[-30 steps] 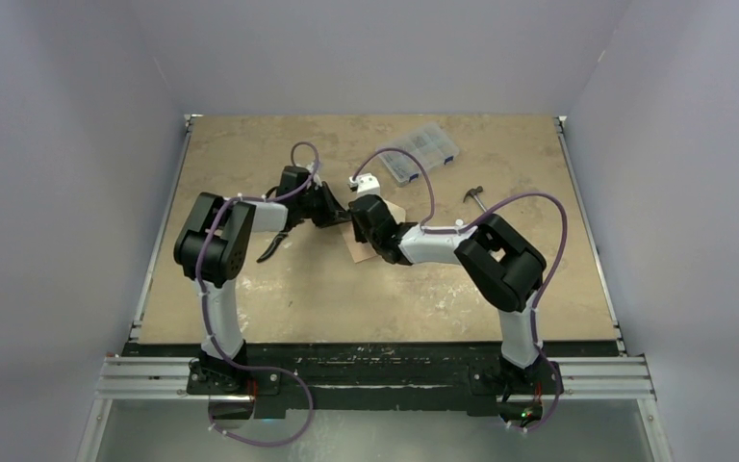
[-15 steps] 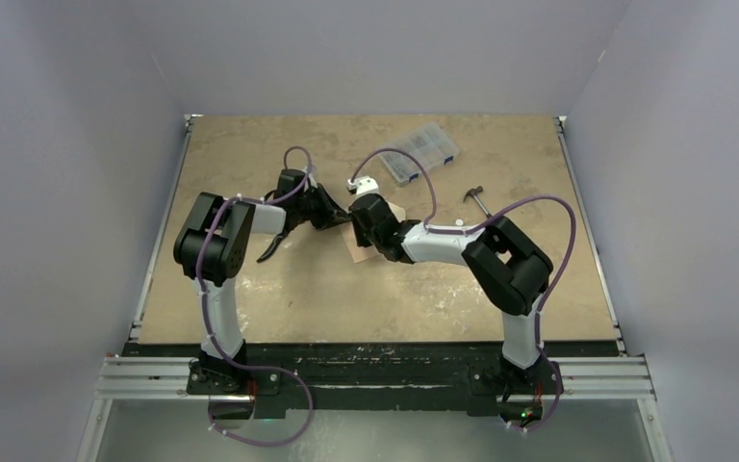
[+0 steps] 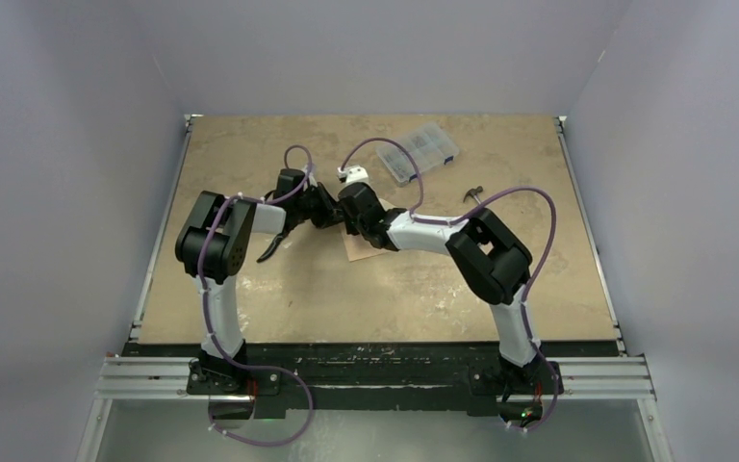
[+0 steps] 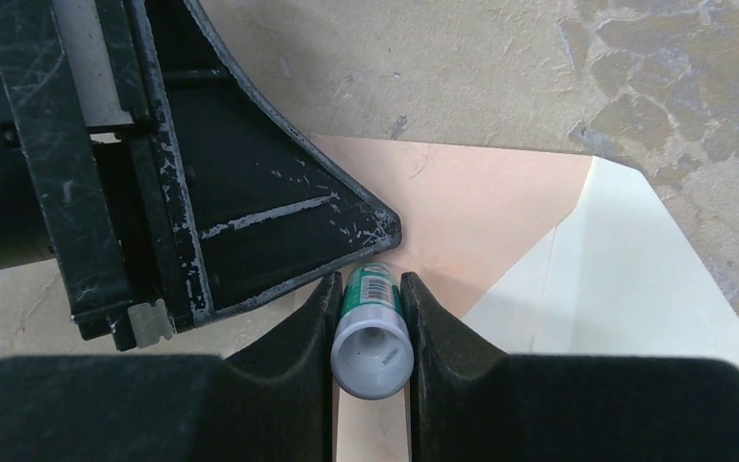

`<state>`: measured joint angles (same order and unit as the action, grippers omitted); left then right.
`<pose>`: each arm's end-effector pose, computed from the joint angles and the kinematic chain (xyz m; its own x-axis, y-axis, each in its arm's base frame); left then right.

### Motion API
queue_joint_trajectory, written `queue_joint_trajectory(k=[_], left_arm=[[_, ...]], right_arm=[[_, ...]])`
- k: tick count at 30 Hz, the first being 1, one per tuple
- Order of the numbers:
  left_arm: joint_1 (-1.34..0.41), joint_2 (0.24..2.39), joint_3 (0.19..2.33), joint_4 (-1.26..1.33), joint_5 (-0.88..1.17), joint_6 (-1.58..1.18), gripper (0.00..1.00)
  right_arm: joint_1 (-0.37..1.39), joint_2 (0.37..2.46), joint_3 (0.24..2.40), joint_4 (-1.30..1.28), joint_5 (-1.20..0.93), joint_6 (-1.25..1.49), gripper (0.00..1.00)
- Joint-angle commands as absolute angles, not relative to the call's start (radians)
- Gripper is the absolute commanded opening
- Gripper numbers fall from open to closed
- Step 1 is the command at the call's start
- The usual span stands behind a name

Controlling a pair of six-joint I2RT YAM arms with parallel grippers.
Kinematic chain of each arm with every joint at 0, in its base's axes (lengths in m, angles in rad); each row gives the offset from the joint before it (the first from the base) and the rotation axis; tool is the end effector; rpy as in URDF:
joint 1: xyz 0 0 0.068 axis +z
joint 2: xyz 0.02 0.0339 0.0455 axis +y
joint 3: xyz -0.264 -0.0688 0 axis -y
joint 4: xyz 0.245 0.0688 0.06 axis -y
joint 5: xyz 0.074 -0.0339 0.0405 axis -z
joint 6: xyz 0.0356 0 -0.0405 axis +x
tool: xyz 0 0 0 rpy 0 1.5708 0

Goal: Place the letter into the envelope and seal it

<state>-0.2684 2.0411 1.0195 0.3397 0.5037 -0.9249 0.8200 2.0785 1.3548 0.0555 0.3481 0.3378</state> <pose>0.3815 -0.1227 0.1049 -0.8398 -0.4944 -0.2244 -0.1280 0.5819 -0.8031 0.3200 0.3251 0.1603 -0.5660 -0.1500 -0.8106 -0.3360 0.9399 0.0607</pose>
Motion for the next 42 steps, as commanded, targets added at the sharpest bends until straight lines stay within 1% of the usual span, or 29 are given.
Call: queue_joint_trajectory(k=[1,7,10,15,18,23,28,32,37,42], left_arm=[[-0.259,2.105,1.002,0.214,0.381,-0.857,0.0],[-0.259,2.098,1.004,0.21,0.349,-0.862,0.0],[-0.259,2.096,0.998,0.217,0.348,-0.866,0.0],[-0.259,2.098,0.989,0.226,0.359,-0.87,0.0],[-0.259,2.102,0.988,0.227,0.363,-0.871,0.0],[-0.261,2.101,0.989,0.227,0.364,-0.876,0.0],[-0.261,2.094,0.987,0.229,0.356,-0.881,0.0],[-0.264,2.087,0.955,0.264,0.334,-0.909,0.0],[-0.268,2.089,0.939,0.273,0.33,-0.919,0.0],[-0.27,2.085,0.93,0.272,0.326,-0.917,0.0]], right_arm=[[0.809,2.075,1.286,-0.103,0.345,0.344,0.0],[0.81,1.957,1.176,-0.103,0.31,0.341,0.0],[0.81,1.978,1.174,-0.089,0.269,0.338,0.0],[0.8,2.069,1.247,-0.045,0.309,0.318,0.0],[0.784,2.112,1.296,-0.067,0.357,0.331,0.0],[0.779,2.082,1.282,-0.057,0.37,0.33,0.0],[0.788,1.962,1.137,0.056,0.227,0.289,0.0],[0.793,1.918,1.098,0.062,0.173,0.277,0.0],[0.802,1.93,1.091,0.079,0.136,0.248,0.0],[0.801,2.0,1.181,0.01,0.211,0.293,0.0]])
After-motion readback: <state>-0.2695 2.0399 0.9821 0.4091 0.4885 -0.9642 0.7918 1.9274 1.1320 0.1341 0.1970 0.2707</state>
